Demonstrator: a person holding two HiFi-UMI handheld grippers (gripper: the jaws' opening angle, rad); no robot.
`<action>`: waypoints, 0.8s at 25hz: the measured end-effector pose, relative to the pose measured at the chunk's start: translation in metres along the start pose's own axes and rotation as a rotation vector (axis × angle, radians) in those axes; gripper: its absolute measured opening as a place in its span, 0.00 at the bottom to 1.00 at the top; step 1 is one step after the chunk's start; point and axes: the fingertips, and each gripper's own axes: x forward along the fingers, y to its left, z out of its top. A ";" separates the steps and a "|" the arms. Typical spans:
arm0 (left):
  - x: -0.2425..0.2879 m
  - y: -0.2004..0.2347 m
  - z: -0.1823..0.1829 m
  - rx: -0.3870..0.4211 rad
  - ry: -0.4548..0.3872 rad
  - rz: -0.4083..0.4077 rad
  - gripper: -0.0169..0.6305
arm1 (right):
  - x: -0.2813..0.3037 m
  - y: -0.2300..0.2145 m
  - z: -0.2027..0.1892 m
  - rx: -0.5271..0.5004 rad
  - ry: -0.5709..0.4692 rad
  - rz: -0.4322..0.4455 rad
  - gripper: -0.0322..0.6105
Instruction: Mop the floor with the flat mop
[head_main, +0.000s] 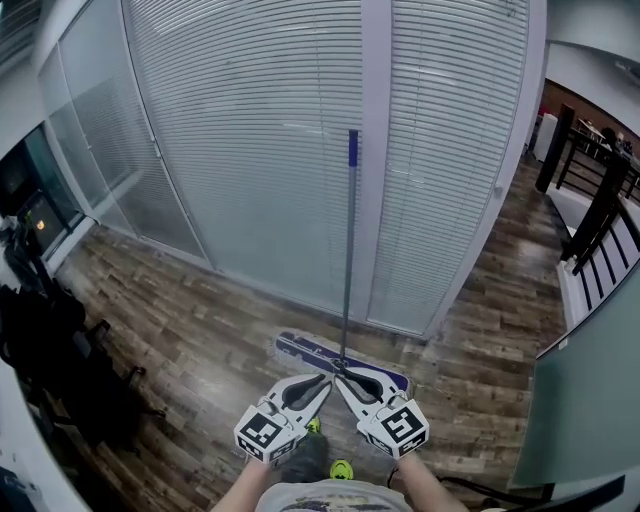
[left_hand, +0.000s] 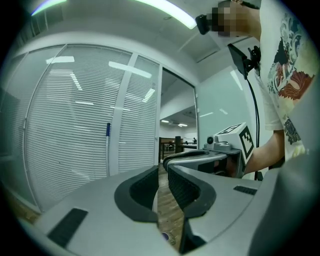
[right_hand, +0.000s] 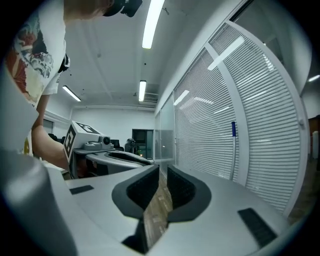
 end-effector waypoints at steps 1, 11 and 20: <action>0.007 0.005 -0.001 0.000 -0.001 -0.004 0.09 | 0.003 -0.009 0.000 0.003 -0.005 -0.013 0.11; 0.093 0.104 0.010 0.010 -0.017 -0.087 0.09 | 0.085 -0.116 0.006 0.028 0.017 -0.095 0.11; 0.165 0.253 0.031 0.020 -0.030 -0.128 0.10 | 0.209 -0.225 0.027 0.026 0.034 -0.165 0.11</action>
